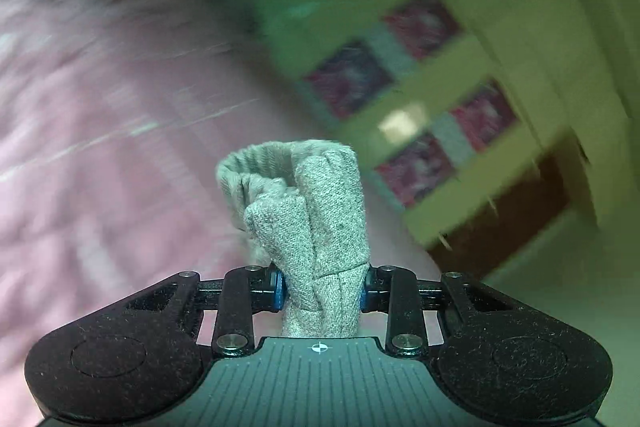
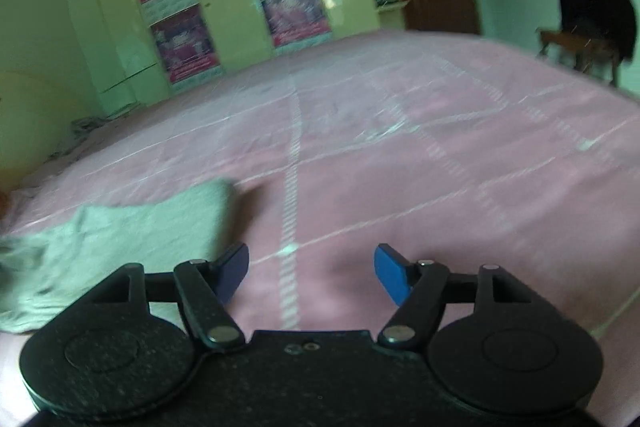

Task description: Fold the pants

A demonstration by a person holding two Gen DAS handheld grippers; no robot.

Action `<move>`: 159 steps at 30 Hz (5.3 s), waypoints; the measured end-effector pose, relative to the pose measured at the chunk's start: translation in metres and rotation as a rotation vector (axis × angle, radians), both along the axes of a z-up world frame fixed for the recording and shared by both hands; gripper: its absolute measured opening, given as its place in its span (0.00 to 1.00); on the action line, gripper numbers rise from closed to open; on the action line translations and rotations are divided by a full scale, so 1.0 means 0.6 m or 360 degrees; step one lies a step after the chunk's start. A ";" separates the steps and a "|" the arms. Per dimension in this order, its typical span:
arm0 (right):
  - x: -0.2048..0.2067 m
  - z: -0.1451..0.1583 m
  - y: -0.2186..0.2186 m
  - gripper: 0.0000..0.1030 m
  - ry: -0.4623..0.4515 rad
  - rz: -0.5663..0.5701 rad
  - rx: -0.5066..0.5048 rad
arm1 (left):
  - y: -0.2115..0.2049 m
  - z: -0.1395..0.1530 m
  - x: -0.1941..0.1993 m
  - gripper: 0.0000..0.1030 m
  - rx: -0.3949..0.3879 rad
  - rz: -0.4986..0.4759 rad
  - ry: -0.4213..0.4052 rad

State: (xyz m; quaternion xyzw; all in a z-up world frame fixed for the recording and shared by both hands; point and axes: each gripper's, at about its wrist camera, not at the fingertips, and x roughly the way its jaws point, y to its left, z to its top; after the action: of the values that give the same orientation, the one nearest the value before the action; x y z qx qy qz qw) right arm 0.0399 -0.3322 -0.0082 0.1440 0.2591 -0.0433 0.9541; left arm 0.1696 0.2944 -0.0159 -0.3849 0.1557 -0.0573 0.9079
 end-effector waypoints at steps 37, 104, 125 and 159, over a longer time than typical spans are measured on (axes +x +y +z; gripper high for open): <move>-0.041 -0.039 -0.175 0.69 -0.0219 -0.0367 0.0549 | -0.404 0.174 -0.087 0.71 0.1174 -0.0663 -0.0022; 0.031 -0.031 0.114 0.37 0.0244 0.0302 0.0696 | -0.336 0.012 -0.140 0.71 0.1316 -0.0565 0.0281; 0.132 0.033 0.178 0.17 0.0141 0.0720 -0.0452 | -0.440 0.094 0.055 0.31 0.1085 -0.0881 0.0203; 0.135 0.018 0.223 0.51 0.0216 0.0669 -0.0629 | -0.518 0.095 0.024 0.46 0.1569 -0.0881 0.0345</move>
State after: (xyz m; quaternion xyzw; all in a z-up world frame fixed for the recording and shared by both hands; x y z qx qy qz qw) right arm 0.1212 -0.1985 0.0026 -0.1046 0.3330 0.0962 0.9321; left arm 0.1842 -0.0164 0.0409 0.1354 0.3512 -0.1737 0.9100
